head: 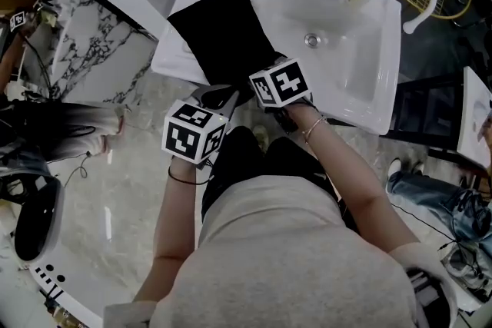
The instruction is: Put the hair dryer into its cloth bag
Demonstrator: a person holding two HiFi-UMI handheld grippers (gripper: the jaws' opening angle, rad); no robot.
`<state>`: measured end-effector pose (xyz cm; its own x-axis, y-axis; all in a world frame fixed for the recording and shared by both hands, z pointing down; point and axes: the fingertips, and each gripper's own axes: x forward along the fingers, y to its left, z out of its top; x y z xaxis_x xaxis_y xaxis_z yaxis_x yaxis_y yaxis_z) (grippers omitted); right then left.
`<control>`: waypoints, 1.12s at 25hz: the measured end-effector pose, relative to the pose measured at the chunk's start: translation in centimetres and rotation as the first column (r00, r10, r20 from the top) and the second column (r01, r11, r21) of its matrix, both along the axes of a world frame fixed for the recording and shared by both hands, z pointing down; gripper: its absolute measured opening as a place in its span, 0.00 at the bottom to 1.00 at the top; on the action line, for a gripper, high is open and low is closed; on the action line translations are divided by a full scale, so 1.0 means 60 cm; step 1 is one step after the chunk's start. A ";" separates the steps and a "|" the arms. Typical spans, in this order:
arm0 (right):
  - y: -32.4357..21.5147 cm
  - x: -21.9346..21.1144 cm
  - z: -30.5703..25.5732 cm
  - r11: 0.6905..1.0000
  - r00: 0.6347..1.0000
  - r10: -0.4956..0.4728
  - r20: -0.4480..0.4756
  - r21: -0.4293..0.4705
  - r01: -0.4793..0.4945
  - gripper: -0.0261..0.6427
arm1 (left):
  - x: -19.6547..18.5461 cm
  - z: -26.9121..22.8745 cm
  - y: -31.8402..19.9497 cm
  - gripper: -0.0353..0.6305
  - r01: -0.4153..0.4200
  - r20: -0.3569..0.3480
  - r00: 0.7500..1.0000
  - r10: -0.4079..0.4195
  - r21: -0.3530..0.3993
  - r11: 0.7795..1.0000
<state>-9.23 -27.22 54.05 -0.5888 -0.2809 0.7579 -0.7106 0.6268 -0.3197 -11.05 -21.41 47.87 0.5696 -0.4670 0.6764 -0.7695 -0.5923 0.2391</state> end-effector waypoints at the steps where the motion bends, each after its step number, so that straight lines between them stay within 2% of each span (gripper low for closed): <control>1: 0.002 0.000 -0.002 1.000 1.000 -0.003 -0.005 -0.001 0.003 0.35 | -0.002 0.001 0.000 0.08 0.006 0.000 1.000 -0.006 -0.005 1.000; 8: 0.026 0.021 -0.011 0.999 0.999 -0.011 0.050 -0.033 0.013 0.37 | 0.009 0.009 0.006 0.08 -0.036 0.030 0.999 0.036 0.000 0.999; 10: 0.038 0.030 -0.016 0.999 0.997 -0.005 0.082 -0.036 0.008 0.37 | 0.016 0.006 0.011 0.11 -0.042 0.014 0.999 0.042 0.001 0.999; 14: 0.060 0.053 -0.042 0.999 0.988 0.025 0.151 -0.047 -0.018 0.37 | 0.025 -0.005 0.021 0.24 -0.044 -0.028 0.999 0.044 -0.003 0.999; 19: 0.066 0.079 -0.106 0.996 0.961 0.091 0.262 -0.005 -0.092 0.34 | 0.025 -0.034 0.017 0.27 -0.005 -0.110 0.994 0.008 0.030 1.000; 22: 0.051 0.095 -0.159 0.981 0.911 0.157 0.380 0.047 -0.188 0.28 | 0.021 -0.061 0.001 0.27 0.047 -0.175 0.984 -0.033 0.075 0.996; 23: 0.045 0.099 -0.179 0.972 0.888 0.173 0.427 0.074 -0.224 0.22 | 0.020 -0.071 -0.003 0.27 0.064 -0.198 0.979 -0.045 0.089 0.994; 25: 0.039 0.099 -0.215 0.955 0.831 0.177 0.527 0.112 -0.275 0.04 | 0.022 -0.093 -0.009 0.24 0.091 -0.261 0.963 -0.060 0.109 0.990; 28: 0.050 0.084 -0.261 0.957 0.727 0.132 0.674 0.105 -0.271 0.04 | 0.032 -0.125 -0.013 0.10 0.113 -0.370 0.927 -0.063 0.113 0.987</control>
<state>-4.20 -24.24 38.37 -0.8303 -0.5425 0.1276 -0.4842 0.5889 -0.6471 -9.12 -22.19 40.40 0.7178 -0.5961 0.3598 -0.6941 -0.5711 0.4383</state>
